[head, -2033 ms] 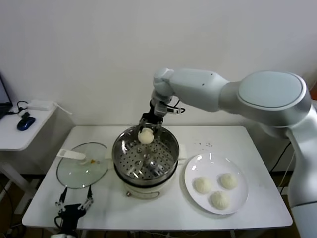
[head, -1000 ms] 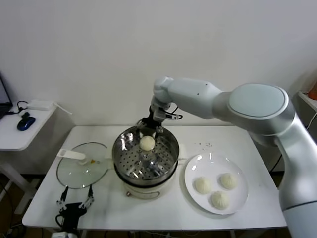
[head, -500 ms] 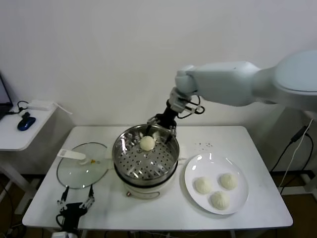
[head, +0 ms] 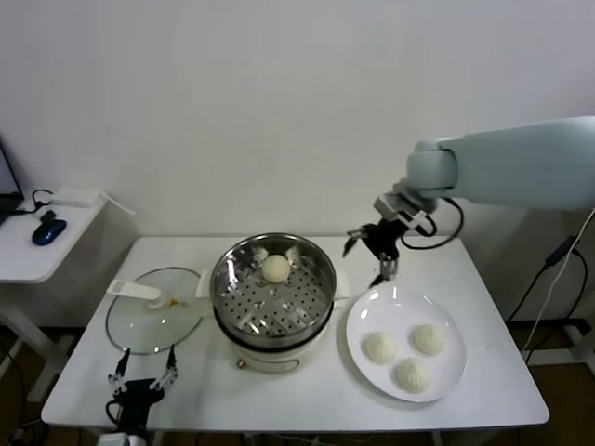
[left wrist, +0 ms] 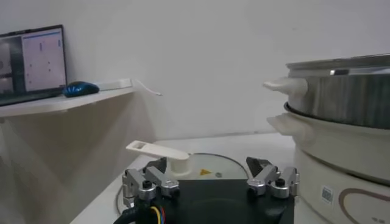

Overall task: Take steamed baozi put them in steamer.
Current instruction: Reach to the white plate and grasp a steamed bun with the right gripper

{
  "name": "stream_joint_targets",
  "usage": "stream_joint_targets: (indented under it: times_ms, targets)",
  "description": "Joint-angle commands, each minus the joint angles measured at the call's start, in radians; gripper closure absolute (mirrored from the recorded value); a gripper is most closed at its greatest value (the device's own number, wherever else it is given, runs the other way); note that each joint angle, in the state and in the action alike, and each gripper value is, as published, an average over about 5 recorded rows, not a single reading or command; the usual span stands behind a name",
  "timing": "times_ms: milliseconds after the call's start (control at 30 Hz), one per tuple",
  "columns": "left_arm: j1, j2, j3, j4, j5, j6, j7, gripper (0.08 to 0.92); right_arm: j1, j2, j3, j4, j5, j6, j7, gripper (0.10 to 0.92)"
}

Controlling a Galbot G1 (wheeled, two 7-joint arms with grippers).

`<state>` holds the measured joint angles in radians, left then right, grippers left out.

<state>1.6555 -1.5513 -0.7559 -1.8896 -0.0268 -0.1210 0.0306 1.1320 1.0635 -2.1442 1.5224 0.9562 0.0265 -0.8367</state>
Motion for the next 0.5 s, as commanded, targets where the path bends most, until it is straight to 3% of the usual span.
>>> stream_joint_targets:
  times_ms: [33, 500]
  targets:
    - [0.001, 0.000, -0.001, 0.003, -0.001, -0.001, 0.000, 0.177, 0.021, -0.091, -0.057, 0.143, 0.069, -0.335, -0.012, 0.203]
    - [0.025, -0.003, -0.012, 0.004, 0.029, -0.015, -0.004, 0.177, -0.335, -0.122, 0.168, 0.071, 0.025, -0.472, 0.124, 0.203]
